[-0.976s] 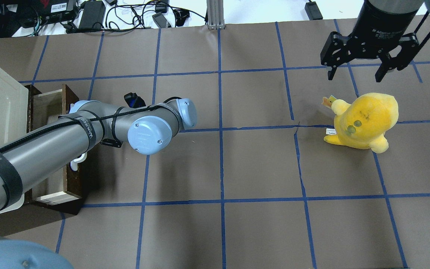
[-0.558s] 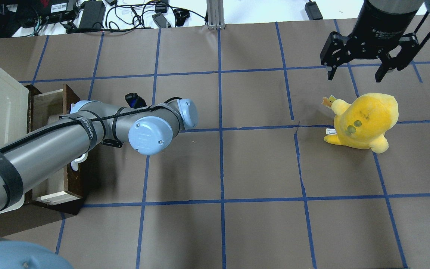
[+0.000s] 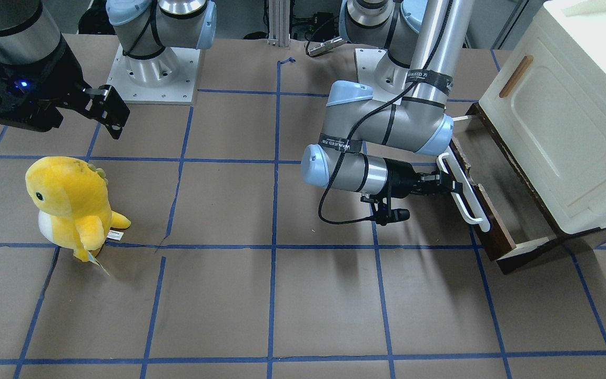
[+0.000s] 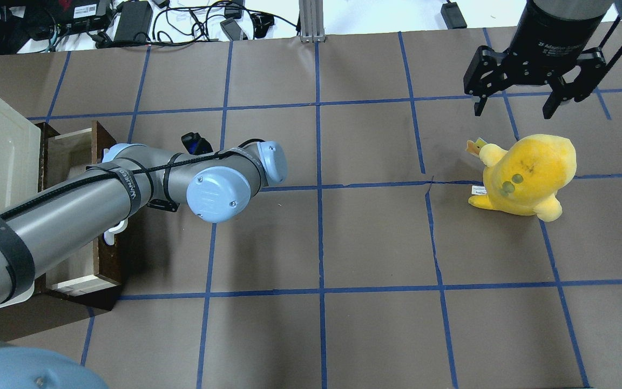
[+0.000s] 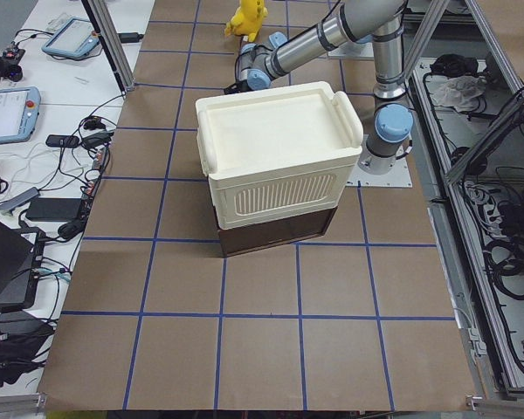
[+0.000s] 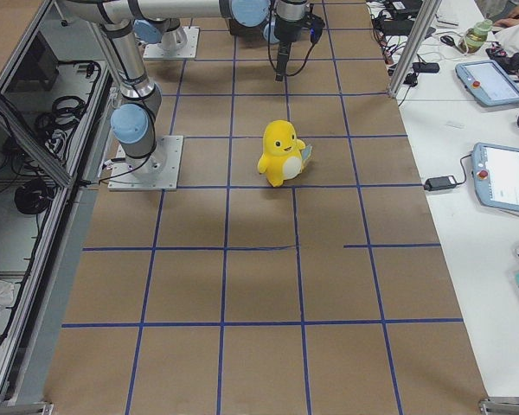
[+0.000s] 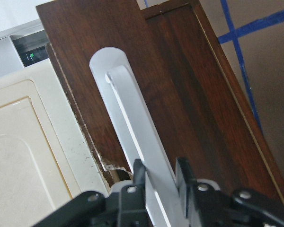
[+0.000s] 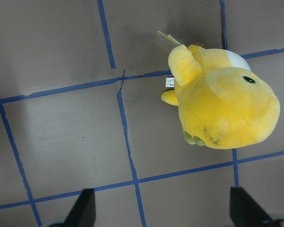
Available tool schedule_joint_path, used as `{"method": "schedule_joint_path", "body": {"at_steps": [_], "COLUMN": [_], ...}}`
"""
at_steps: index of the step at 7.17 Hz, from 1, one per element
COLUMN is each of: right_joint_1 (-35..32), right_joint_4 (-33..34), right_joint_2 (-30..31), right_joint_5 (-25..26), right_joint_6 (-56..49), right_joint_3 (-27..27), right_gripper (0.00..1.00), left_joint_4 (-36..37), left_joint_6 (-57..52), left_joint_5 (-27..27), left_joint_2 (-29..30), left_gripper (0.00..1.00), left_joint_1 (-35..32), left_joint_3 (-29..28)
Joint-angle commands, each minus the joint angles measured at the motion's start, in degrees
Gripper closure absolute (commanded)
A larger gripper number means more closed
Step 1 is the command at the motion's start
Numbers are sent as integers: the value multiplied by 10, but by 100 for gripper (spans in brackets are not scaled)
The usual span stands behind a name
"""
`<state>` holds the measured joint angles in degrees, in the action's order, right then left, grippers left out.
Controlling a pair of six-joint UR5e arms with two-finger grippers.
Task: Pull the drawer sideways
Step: 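Pull the drawer farther out with the left gripper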
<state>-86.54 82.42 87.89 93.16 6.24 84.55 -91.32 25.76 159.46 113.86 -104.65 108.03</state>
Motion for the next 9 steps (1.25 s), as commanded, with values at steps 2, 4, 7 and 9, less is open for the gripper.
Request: {"method": "schedule_joint_path", "body": {"at_steps": [2, 4, 7, 9], "right_joint_1": [0, 0, 1, 1], "right_joint_4": [-1, 0, 0, 0], "right_joint_2": [0, 0, 0, 0], "right_joint_5": [0, 0, 0, 0], "right_joint_6": [0, 0, 0, 0], "right_joint_3": [0, 0, 0, 0], "right_gripper": [0, 0, 0, 0], "left_joint_4": [0, -1, -1, -3], "left_joint_6": [-3, -3, -3, -3], "left_joint_5": [0, 0, 10, 14], "left_joint_2": [2, 8, 8, 9], "left_gripper": [73, 72, 73, 73], "left_joint_1": [-6, -8, -17, -19], "left_joint_3": [-6, -8, -8, -9]}}
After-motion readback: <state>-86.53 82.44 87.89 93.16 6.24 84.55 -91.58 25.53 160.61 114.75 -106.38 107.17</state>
